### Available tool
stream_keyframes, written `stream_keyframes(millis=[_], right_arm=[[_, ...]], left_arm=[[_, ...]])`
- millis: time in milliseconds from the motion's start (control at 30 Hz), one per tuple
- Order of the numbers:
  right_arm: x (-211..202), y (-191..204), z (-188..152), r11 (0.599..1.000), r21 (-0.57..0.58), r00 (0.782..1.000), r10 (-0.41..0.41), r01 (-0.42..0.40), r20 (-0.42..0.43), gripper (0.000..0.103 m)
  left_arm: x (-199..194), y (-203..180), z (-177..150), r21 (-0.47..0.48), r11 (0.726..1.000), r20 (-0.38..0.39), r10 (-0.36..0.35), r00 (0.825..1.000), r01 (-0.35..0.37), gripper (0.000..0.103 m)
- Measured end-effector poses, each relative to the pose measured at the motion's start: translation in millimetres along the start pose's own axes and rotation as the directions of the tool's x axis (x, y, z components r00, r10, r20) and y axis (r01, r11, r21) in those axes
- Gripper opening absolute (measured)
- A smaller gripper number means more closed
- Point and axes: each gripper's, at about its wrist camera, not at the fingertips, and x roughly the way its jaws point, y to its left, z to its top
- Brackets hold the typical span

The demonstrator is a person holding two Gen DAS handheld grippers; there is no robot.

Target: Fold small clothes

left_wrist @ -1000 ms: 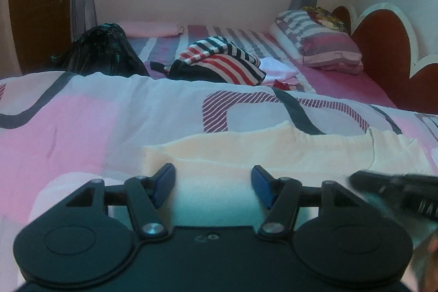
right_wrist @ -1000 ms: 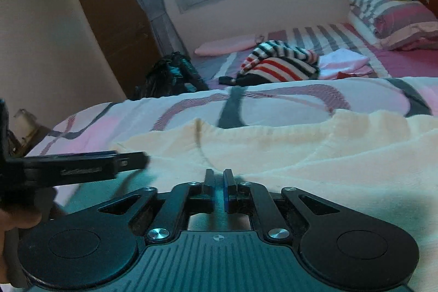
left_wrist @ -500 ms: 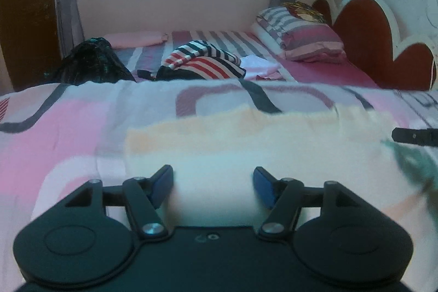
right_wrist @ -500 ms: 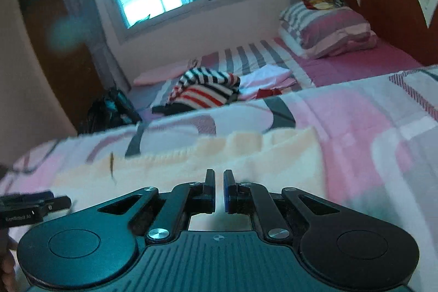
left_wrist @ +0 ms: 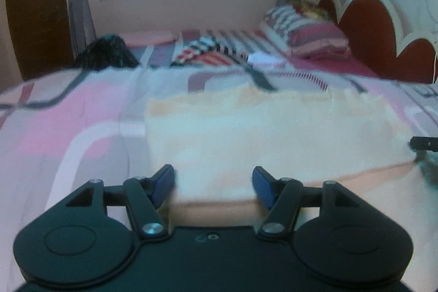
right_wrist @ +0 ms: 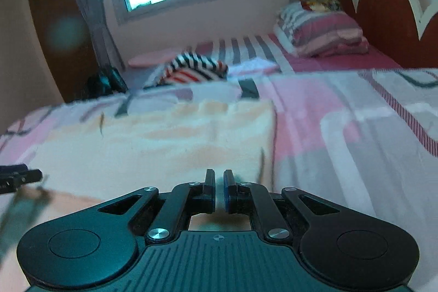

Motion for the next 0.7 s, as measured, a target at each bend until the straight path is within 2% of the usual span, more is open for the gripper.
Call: stream_keyframes(millis=[33,167,267,367,467,533,567,700], right_arm=[[1.5,0.9,-4.0,1.0,-0.009,1.0,-0.012,0.012,-0.027,0.005],[0.6,-0.4,-4.1,1.0,0.02,1.0,-0.002,0.002,-0.02,0.005],[-12.6,-1.9,0.3,1.0,0.019,0.999,0.006,-0.007,0.046,0.005],[-9.0,-13.4,8.4,0.999,0.05,0.999,0.003,-0.005,0.048,0.005],[-2.4,-20.5,12.2,0.998,0.054,0.999,0.026,-0.027,0.028,0.005],[4.5,-20.6,9.5,1.0,0.016,1.0,0.024,-0.024,-0.008,0.005],[9.2,-21.3,6.6,1.0,-0.009,1.0,0.004,-0.004,-0.019,0.005],[12.3,-31.6,12.0,0.999,0.028,0.999,0.017,-0.016,-0.043,0.005]], left_arm=[[2.0,1.3,-3.2,-0.006,1.0,-0.006,0.002,1.0,-0.002,0.063],[-0.6,1.6,-0.6,-0.017,1.0,-0.012,0.011,1.0,-0.011,0.063],[-4.2,-2.0,-0.3,0.005,1.0,-0.01,0.018,1.0,-0.018,0.063],[0.0,-1.1,-3.8,-0.009,1.0,-0.02,0.029,0.999,-0.029,0.063],[-4.4,-4.6,-3.3,-0.019,0.998,-0.01,0.059,0.998,-0.059,0.062],[-6.2,-9.7,-4.6,-0.006,0.998,0.008,0.069,0.998,-0.069,0.065],[-0.2,-11.0,-6.0,-0.002,0.996,-0.023,0.087,0.996,-0.087,0.066],[1.7,-10.7,-4.6,-0.031,0.995,-0.032,0.093,0.995,-0.094,0.067]])
